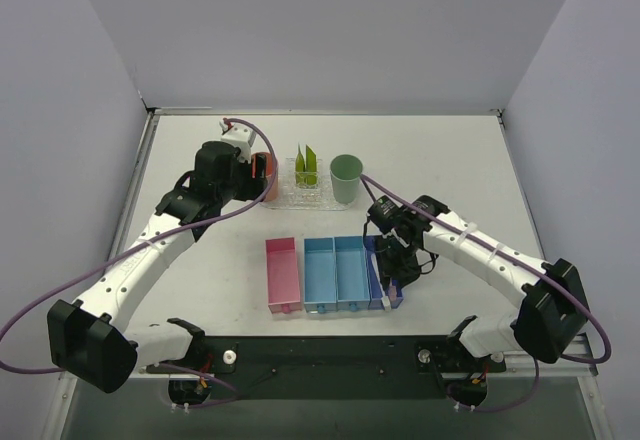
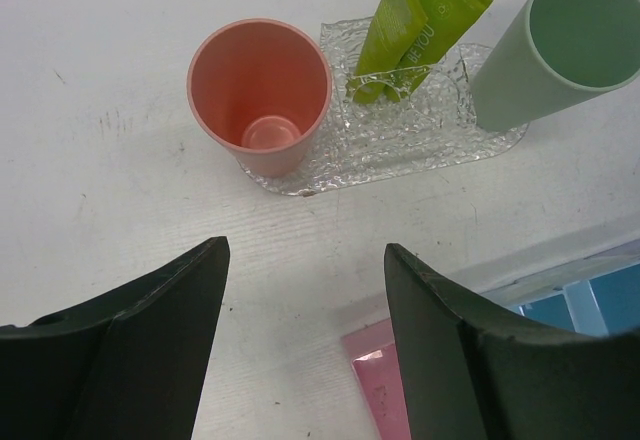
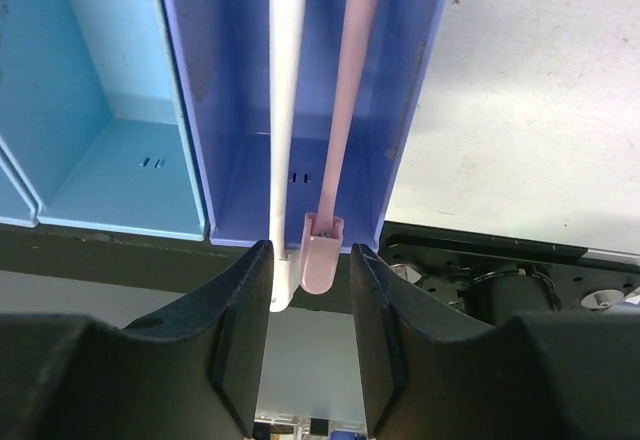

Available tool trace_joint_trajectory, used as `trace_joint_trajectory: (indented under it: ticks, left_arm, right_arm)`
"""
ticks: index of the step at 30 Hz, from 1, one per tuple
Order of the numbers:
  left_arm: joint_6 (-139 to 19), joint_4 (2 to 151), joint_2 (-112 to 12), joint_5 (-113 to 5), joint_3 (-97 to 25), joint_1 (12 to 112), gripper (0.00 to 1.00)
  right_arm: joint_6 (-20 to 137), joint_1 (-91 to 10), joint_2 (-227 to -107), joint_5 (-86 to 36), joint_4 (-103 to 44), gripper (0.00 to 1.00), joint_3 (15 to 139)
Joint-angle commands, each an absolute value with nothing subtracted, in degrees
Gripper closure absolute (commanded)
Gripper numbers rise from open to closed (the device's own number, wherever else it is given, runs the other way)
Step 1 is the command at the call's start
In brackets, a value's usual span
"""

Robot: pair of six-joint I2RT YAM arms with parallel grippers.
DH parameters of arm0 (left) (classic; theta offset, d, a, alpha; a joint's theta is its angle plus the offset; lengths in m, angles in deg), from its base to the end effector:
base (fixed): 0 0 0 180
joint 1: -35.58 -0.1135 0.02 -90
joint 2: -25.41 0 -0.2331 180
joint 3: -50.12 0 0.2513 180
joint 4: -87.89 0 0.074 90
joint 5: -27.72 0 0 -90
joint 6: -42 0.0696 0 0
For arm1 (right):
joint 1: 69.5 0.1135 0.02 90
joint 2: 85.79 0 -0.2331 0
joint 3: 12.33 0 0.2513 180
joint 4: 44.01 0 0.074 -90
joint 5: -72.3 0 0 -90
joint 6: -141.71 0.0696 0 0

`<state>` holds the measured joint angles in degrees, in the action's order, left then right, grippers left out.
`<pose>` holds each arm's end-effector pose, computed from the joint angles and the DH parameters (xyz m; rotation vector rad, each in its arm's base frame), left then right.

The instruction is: Prepare toiletry sets of a toothbrush and toothpaste on the tray

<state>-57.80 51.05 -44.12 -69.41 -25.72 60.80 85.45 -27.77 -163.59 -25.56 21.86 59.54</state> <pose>0.2855 -0.1249 0.2868 0.2083 2.0976 -0.2369 0.1917 0.1837 0.1796 -0.2371 2.9312 0.4480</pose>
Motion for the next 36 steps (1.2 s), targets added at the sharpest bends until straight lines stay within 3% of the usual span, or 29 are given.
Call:
trace_joint_trajectory:
  ticks: [1, 27, 36]
  left_arm:
    - [-57.32, 52.19, -43.14, -70.1, -25.75, 61.07, 0.27]
    - [-57.05, 51.84, -43.93, -70.45, -26.19, 61.16, 0.26]
    - [-56.97, 51.93, -43.93, -70.89, -25.93, 61.6, 0.26]
  right_arm:
    - [86.87, -27.23, -164.37, -23.76, 23.78, 0.68, 58.17]
    - [87.4, -27.14, -168.76, -23.59, 23.42, 0.79, 58.0]
    - [86.61, -27.14, -168.94, -24.2, 26.14, 0.94, 60.45]
